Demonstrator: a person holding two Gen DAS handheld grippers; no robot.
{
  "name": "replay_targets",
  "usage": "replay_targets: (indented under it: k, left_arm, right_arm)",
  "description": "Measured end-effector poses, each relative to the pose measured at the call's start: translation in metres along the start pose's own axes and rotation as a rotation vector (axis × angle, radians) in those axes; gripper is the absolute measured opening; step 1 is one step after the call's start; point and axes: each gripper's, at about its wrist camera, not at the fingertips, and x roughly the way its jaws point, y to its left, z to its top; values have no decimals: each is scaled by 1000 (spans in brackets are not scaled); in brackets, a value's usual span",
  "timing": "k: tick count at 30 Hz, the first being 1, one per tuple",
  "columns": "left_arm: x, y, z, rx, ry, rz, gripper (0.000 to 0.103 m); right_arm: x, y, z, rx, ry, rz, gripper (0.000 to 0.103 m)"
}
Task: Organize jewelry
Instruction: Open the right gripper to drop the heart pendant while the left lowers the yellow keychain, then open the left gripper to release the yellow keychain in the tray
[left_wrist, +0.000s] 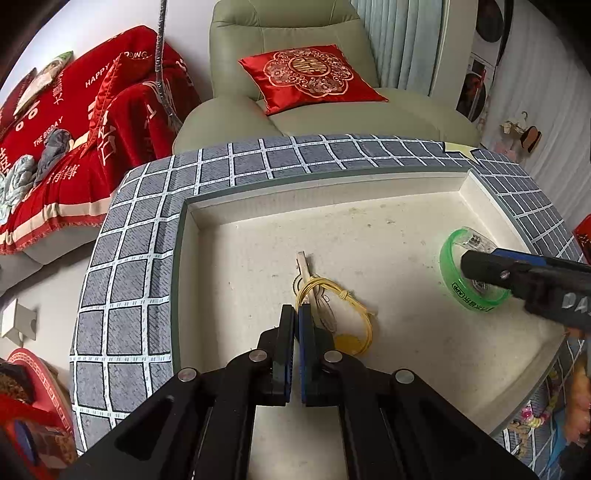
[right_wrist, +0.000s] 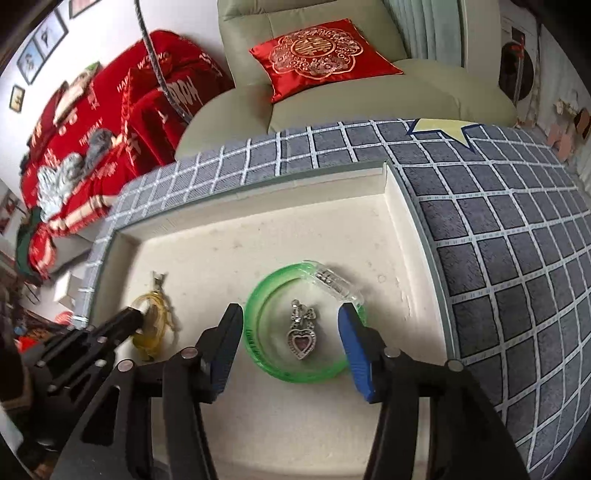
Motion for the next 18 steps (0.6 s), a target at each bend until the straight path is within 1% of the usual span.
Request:
replay_targets:
  k: [1, 4, 5, 8, 12, 18]
  left_arm:
    - [-1, -1, 0, 3, -3, 5, 18]
    - [-3, -2, -1, 8, -6, 17, 18]
    - [-4, -3, -1, 11, -9, 19, 18]
    - [-8, -4, -1, 17, -25, 29, 18]
    - [-16, -3, 0, 11, -38, 21, 18]
    - [-19, -2, 2, 18, -42, 32, 18]
  right_arm:
    - [-4, -1, -1, 9, -8, 12, 58]
    - [-19, -1, -4, 34, -39, 45, 66]
    - [-25, -1, -6, 38, -53, 49, 67]
    - [-42, -1, -12, 46, -80, 58, 67]
    - [-63, -4, -25, 63, -116, 56, 67]
    - [-83, -15, -44, 109, -133, 74, 68]
